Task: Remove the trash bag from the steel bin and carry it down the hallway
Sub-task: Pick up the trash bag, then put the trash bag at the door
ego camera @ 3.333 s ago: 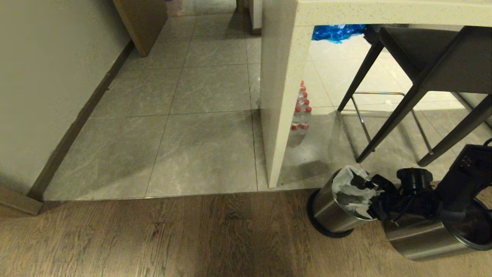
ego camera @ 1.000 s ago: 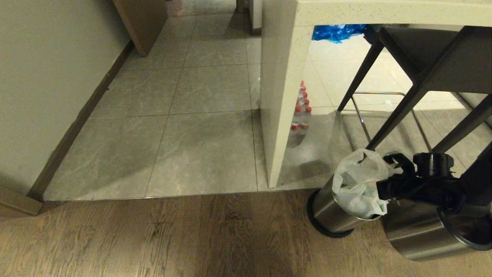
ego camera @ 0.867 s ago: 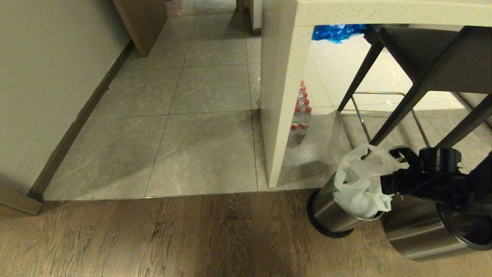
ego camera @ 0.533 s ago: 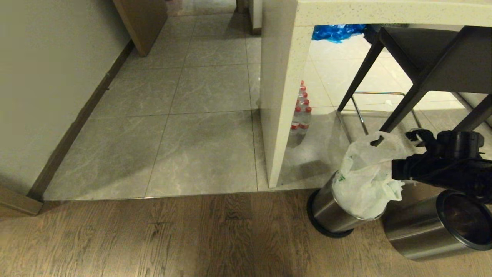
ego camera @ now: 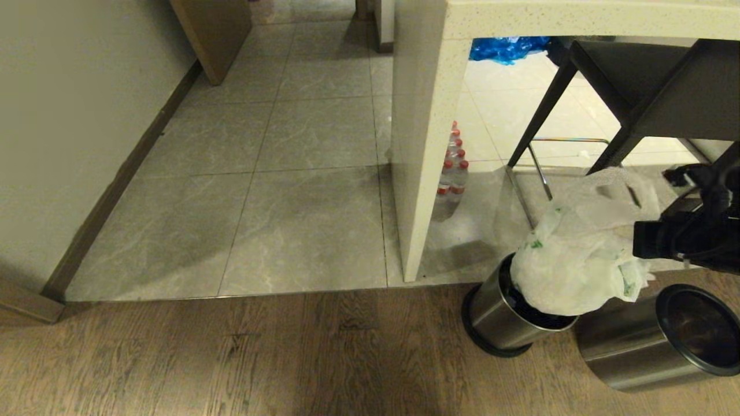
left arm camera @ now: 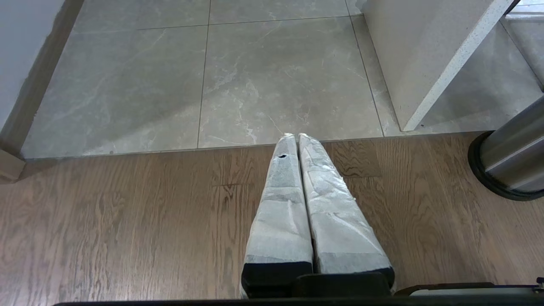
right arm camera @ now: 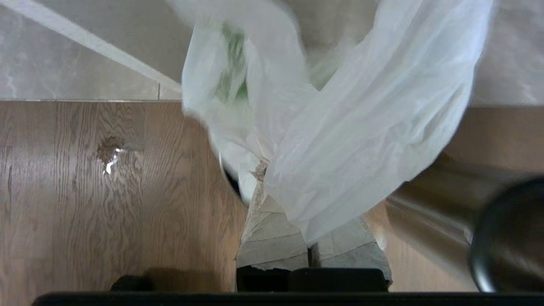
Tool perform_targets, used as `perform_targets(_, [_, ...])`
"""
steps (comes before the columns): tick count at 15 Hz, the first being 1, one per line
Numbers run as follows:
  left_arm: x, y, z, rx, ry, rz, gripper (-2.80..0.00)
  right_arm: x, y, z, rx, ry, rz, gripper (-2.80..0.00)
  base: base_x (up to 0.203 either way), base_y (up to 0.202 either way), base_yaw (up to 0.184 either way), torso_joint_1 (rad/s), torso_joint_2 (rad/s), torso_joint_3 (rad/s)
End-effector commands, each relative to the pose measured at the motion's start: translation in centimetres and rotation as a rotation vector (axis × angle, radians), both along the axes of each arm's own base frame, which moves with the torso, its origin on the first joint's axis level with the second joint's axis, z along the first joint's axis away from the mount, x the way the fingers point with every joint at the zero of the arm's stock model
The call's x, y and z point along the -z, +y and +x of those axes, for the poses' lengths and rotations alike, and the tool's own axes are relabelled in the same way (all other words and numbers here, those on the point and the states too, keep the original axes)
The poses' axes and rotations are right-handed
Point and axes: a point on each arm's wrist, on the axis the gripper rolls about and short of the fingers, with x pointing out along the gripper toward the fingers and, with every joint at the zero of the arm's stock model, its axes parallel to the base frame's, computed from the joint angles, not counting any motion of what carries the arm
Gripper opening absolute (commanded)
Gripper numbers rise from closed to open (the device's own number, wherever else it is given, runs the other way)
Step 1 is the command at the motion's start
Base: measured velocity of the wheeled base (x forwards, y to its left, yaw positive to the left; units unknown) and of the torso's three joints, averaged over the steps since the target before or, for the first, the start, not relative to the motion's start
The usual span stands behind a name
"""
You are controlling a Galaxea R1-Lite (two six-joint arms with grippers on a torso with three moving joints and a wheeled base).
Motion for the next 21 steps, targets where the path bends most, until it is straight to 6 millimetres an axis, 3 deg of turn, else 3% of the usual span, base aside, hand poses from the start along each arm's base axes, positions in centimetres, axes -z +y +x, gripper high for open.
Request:
perform_targets(1, [0.0, 0.0, 0.0, 0.0, 0.0, 0.0, -2.8, -2.6, 0.6, -2.7, 0.014, -0.046, -0.017, -2.8, 0.0, 0.0, 0.0, 0.0, 0.0, 0.0])
perform_targets(4, [0.0, 0.0, 0.0, 0.0, 0.0, 0.0, -2.8, -4.3, 1.1, -7.4, 0.106, -0.039, -0.012, -2.8, 0.0, 0.0, 0.0, 0.0, 0.0, 0.0])
perform_targets(7, [0.0, 0.0, 0.0, 0.0, 0.0, 0.0, -2.8, -4.6, 2.6, -13.7, 0.14, -0.046, 0.004, -2.8, 0.0, 0.0, 0.0, 0.0, 0.0, 0.0])
perform_targets(10, [0.0, 0.0, 0.0, 0.0, 0.0, 0.0, -2.8, -2.6, 4.5, -20.8, 0.161, -0.116, 0.018, -2.8, 0.0, 0.0, 0.0, 0.0, 0.0, 0.0])
perform_targets(13, [0.0, 0.0, 0.0, 0.0, 0.0, 0.0, -2.8, 1.1, 6.1, -26.8, 0.177, -0.237, 0.002, -2.8, 0.0, 0.0, 0.0, 0.0, 0.0, 0.0])
perform_targets(16, [0.0, 0.0, 0.0, 0.0, 0.0, 0.0, -2.8, 4.5, 6.2, -28.6, 0.234, -0.185, -0.018, -2.8, 0.0, 0.0, 0.0, 0.0, 0.0, 0.0])
perform_targets(21, [0.0, 0.0, 0.0, 0.0, 0.0, 0.0, -2.8, 5.1, 6.0, -28.8, 0.095, -0.199, -0.052, -2.8, 0.0, 0.0, 0.0, 0.0, 0.0, 0.0])
